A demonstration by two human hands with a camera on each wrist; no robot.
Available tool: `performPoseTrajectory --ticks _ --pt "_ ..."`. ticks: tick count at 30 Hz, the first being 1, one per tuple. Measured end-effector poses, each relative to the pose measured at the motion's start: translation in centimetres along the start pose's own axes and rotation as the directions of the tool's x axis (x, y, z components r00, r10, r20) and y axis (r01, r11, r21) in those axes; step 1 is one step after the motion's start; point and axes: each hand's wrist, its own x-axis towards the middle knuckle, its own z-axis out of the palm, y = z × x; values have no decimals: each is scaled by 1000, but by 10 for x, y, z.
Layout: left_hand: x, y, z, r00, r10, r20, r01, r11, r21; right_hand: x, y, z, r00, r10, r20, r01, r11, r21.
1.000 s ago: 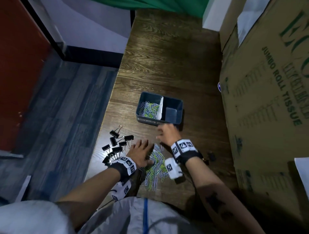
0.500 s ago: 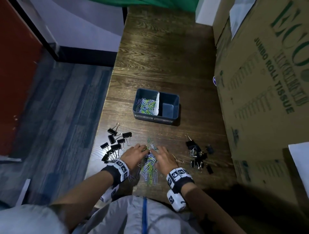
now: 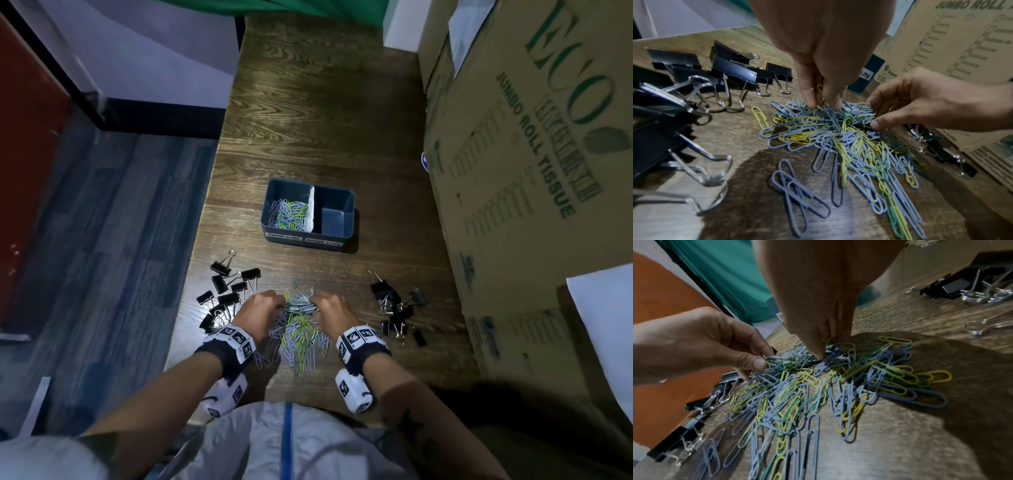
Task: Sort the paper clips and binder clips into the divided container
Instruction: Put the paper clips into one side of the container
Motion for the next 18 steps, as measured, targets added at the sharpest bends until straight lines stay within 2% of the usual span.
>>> performPoseTrajectory --ticks 4,9,15,18 --pt "0 3 -9 997 -3 -72 1 1000 -22 4 4 -1 998 68 -2 -68 997 48" --pt "2 15 -31 988 67 -138 -76 995 -63 13 10 -7 991 134 19 -135 987 85" --pt "11 29 -74 949 61 -310 -111 983 -146 8 2 -36 991 119 53 -125 984 129" --pt "28 39 -110 923 18 -385 -95 979 -180 9 -6 -55 992 113 56 -121 980 156"
